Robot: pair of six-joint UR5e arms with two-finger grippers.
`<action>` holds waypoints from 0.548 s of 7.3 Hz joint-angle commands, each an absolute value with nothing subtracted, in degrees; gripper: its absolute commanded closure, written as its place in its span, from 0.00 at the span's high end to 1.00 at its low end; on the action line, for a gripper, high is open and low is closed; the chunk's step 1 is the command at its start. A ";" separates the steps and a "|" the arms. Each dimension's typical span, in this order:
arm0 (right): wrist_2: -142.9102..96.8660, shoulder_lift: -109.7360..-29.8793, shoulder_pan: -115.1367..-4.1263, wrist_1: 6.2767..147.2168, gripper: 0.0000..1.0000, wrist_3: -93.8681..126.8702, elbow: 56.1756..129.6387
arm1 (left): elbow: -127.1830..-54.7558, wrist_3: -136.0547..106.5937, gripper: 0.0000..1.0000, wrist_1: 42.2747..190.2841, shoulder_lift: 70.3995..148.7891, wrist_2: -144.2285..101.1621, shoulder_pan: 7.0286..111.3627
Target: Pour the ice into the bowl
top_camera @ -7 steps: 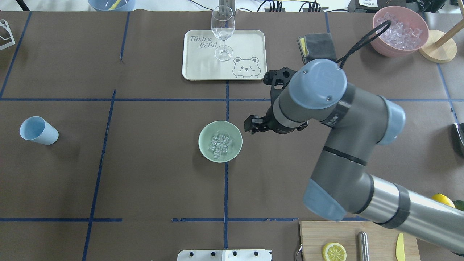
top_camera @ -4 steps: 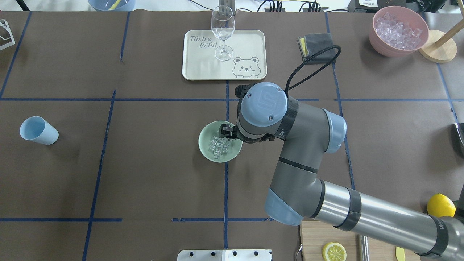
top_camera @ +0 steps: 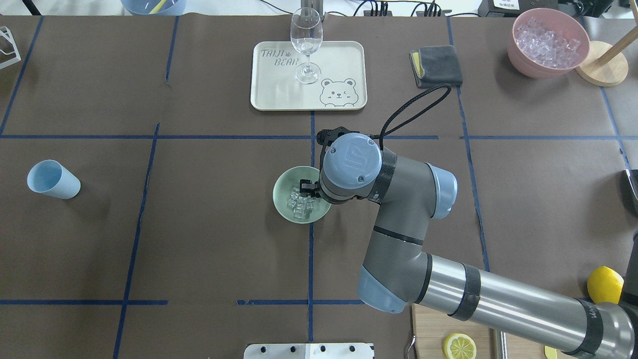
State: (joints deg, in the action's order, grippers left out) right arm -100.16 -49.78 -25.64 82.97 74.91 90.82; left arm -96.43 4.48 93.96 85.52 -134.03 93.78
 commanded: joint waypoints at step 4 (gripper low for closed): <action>-100.63 -50.71 -25.93 83.41 0.00 74.71 93.16 | -96.42 4.48 1.00 94.75 85.52 -134.03 93.78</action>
State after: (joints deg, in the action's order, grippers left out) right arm -100.61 -50.48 -25.85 83.30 74.72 92.38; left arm -96.42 4.49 94.67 85.52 -134.03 93.78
